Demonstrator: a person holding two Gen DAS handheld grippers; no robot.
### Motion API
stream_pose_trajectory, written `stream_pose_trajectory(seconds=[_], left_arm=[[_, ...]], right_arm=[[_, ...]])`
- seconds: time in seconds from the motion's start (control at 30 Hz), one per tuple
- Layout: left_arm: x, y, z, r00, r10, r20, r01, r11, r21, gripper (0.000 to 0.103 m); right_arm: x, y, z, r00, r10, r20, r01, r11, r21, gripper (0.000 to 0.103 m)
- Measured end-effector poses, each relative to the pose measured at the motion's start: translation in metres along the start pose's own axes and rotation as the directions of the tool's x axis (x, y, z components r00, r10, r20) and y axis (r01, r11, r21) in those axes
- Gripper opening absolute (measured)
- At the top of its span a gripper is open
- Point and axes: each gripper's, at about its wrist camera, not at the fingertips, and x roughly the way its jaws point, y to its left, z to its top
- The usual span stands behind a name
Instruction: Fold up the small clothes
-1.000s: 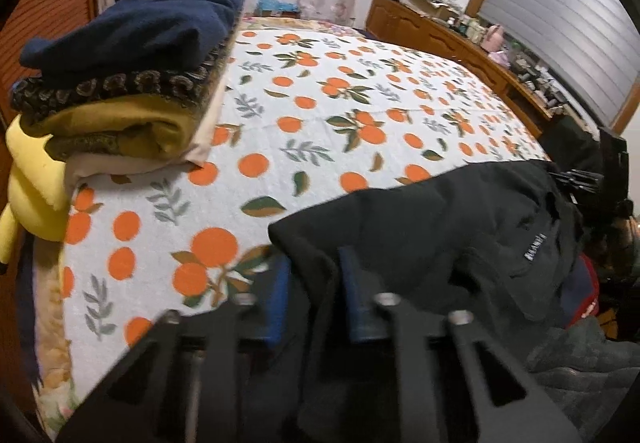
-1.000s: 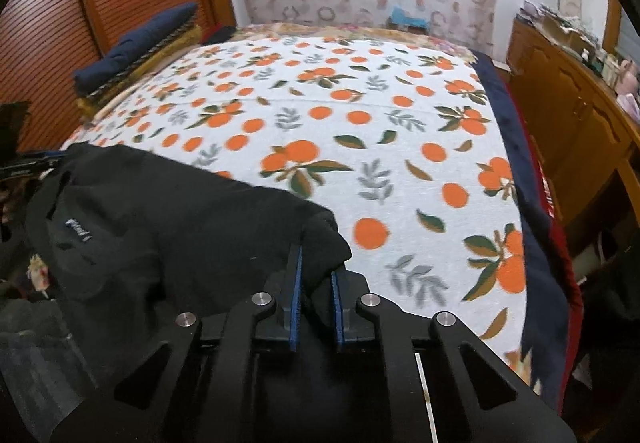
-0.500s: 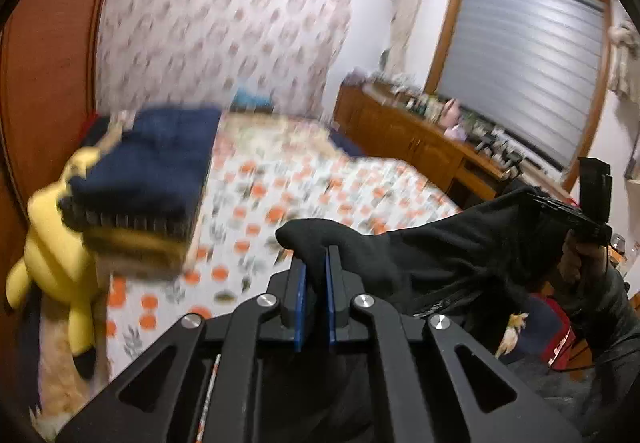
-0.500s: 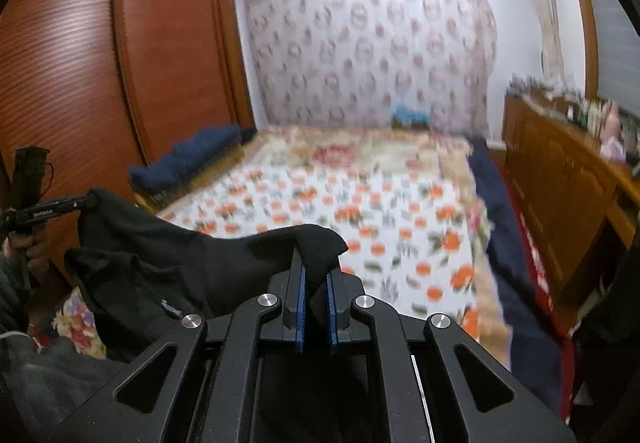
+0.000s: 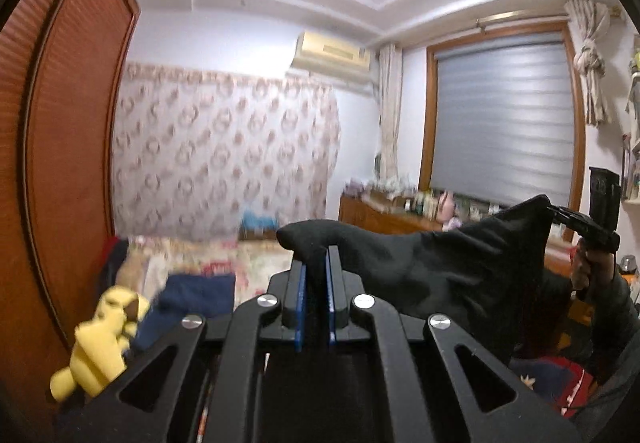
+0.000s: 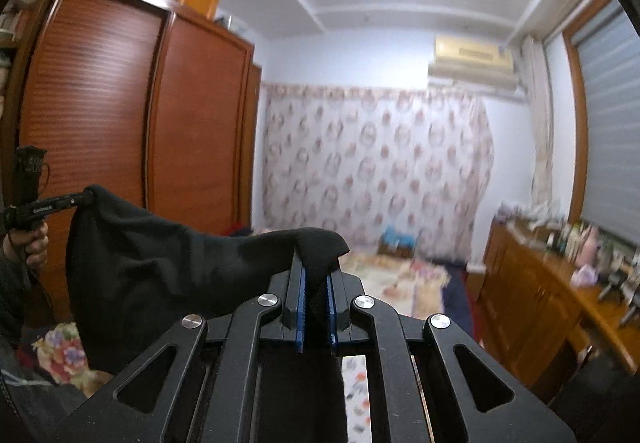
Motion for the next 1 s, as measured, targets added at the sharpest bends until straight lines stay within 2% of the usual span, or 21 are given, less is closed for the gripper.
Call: stream_pose_trajectory(seconds=[0.13,0.23,0.33,0.43,0.53,0.6,0.63,0.67,0.7,0.73,0.77,0.8,0.87,1.0], left_arm=[[-0.003,0.004,0.026,0.998,0.003,0.061,-0.004,1.0,0.017,0.004],[0.014,0.013,0.038,0.998,0.014,0.068,-0.016,1.0,0.024,0.004],[0.052,0.025,0.036,0.998,0.056,0.031,-0.057,0.997,0.044,0.005],[0.111,0.039,0.015,0.994,0.105,-0.028,-0.103,0.993,0.06,0.006],[0.186,0.061,-0.018,0.98,0.167,-0.109,-0.159,0.984,0.081,0.009],[0.245,0.082,-0.048,0.959,0.2,-0.199,-0.184,0.978,0.094,0.011],[0.27,0.088,-0.061,0.946,0.202,-0.253,-0.182,0.978,0.103,0.012],[0.293,0.092,-0.075,0.927,0.215,-0.307,-0.186,0.975,0.12,0.012],[0.31,0.099,-0.089,0.905,0.247,-0.345,-0.212,0.968,0.136,0.014],[0.321,0.1,-0.095,0.894,0.254,-0.369,-0.213,0.966,0.147,0.018],[0.328,0.099,-0.108,0.886,0.232,-0.401,-0.188,0.971,0.146,0.028],[0.331,0.098,-0.115,0.882,0.215,-0.419,-0.171,0.975,0.14,0.034],[0.332,0.096,-0.128,0.866,0.2,-0.458,-0.152,0.978,0.14,0.036],[0.319,0.091,-0.143,0.85,0.149,-0.506,-0.113,0.988,0.101,0.039]], right_arm=[[-0.017,-0.007,0.036,0.997,-0.029,0.072,0.03,0.999,-0.023,0.005],[-0.009,-0.019,0.053,0.996,-0.043,0.076,0.046,0.999,-0.028,0.005],[0.026,-0.034,0.057,0.996,-0.088,0.023,0.089,0.995,-0.046,0.005],[0.09,-0.059,0.04,0.988,-0.13,-0.08,0.127,0.991,-0.043,0.005],[0.167,-0.084,0.007,0.962,-0.188,-0.198,0.184,0.982,-0.038,0.006],[0.223,-0.105,-0.028,0.937,-0.226,-0.265,0.224,0.974,-0.038,0.007],[0.246,-0.114,-0.047,0.921,-0.241,-0.304,0.242,0.97,-0.037,0.011],[0.273,-0.125,-0.068,0.895,-0.246,-0.373,0.255,0.967,-0.027,0.018],[0.294,-0.133,-0.087,0.862,-0.259,-0.435,0.277,0.961,-0.023,0.021],[0.317,-0.141,-0.112,0.82,-0.275,-0.503,0.307,0.952,-0.02,0.022],[0.326,-0.145,-0.124,0.802,-0.277,-0.528,0.316,0.948,-0.017,0.022],[0.334,-0.147,-0.14,0.786,-0.272,-0.556,0.317,0.948,-0.015,0.022],[0.337,-0.147,-0.16,0.772,-0.255,-0.582,0.313,0.95,-0.001,0.026],[0.325,-0.136,-0.184,0.782,-0.189,-0.594,0.256,0.966,0.031,0.039]])
